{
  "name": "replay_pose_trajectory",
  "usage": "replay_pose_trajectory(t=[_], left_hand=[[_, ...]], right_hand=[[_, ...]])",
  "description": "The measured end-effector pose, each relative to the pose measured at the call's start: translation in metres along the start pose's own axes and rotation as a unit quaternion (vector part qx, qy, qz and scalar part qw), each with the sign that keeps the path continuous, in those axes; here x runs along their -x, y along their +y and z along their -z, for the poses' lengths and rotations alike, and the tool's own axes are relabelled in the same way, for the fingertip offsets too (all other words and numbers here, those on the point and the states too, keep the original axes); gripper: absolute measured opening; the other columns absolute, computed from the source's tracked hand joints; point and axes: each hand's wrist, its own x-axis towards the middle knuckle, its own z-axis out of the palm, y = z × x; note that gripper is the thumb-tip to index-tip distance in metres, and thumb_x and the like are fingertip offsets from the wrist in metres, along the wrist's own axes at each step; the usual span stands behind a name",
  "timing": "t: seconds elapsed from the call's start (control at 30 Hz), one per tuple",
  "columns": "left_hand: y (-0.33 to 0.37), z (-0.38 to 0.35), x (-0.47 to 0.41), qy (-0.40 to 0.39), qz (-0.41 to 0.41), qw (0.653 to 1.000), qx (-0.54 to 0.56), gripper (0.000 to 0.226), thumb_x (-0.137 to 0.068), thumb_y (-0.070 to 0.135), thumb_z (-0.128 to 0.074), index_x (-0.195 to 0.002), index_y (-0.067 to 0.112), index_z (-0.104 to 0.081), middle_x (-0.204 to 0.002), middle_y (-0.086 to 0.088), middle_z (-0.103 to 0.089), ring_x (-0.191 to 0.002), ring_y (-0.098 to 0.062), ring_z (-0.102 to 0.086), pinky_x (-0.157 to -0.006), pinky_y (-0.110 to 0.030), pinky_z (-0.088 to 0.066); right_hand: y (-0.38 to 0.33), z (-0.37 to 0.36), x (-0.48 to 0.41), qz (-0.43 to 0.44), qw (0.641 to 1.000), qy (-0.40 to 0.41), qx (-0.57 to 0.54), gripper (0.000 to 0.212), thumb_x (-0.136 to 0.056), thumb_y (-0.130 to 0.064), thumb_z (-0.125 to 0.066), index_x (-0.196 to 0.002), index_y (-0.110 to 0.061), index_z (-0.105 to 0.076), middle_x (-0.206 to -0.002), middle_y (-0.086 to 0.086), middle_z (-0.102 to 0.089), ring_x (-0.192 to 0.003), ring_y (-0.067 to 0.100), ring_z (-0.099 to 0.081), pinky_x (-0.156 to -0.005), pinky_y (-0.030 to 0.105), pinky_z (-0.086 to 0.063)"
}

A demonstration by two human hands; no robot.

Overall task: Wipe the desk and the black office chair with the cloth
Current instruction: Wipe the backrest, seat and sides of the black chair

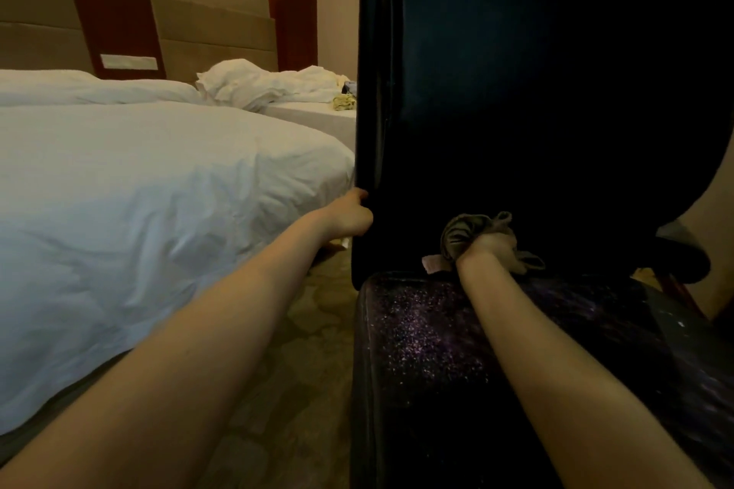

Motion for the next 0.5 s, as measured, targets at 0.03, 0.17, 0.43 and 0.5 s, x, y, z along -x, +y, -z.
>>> replay_pose_trajectory(t=[0.03,0.17,0.43,0.5], left_hand=[[0.0,0.0,0.0,0.001,-0.009,1.0,0.006,0.05,-0.084,-0.003,-0.042,-0.134,-0.001,-0.041,-0.123,-0.017,-0.055,-0.105,-0.027,-0.056,-0.082,-0.033,-0.045],[-0.003,0.0,0.004,0.01,-0.035,0.999,-0.037,0.055,-0.08,0.009,-0.046,-0.135,0.005,-0.041,-0.13,-0.017,-0.052,-0.119,-0.031,-0.051,-0.096,-0.04,-0.046],[-0.009,0.007,-0.001,-0.012,-0.021,0.999,-0.031,0.054,-0.087,0.004,-0.045,-0.141,0.011,-0.038,-0.14,-0.012,-0.046,-0.125,-0.029,-0.046,-0.103,-0.042,-0.041],[-0.006,0.005,0.004,-0.012,-0.02,0.999,-0.036,0.058,-0.089,0.001,-0.044,-0.145,0.01,-0.031,-0.146,-0.01,-0.039,-0.13,-0.026,-0.041,-0.105,-0.035,-0.039]], right_hand=[[0.006,0.0,0.008,0.004,0.999,0.032,0.002,0.051,-0.098,-0.021,-0.036,-0.143,-0.003,-0.021,-0.143,0.024,-0.032,-0.126,0.039,-0.039,-0.088,0.039,-0.037],[0.017,-0.012,0.03,-0.044,0.995,0.087,0.036,0.048,-0.1,-0.025,-0.031,-0.143,-0.007,-0.018,-0.143,0.022,-0.033,-0.122,0.038,-0.042,-0.086,0.038,-0.039],[0.054,-0.044,0.076,-0.089,0.995,0.025,0.047,0.049,-0.099,-0.021,-0.036,-0.143,-0.005,-0.02,-0.144,0.026,-0.028,-0.125,0.042,-0.039,-0.096,0.045,-0.037],[0.061,-0.052,0.082,-0.066,0.995,-0.038,0.058,0.055,-0.099,-0.026,-0.041,-0.143,-0.004,-0.018,-0.143,0.024,-0.028,-0.125,0.042,-0.039,-0.094,0.045,-0.039]])
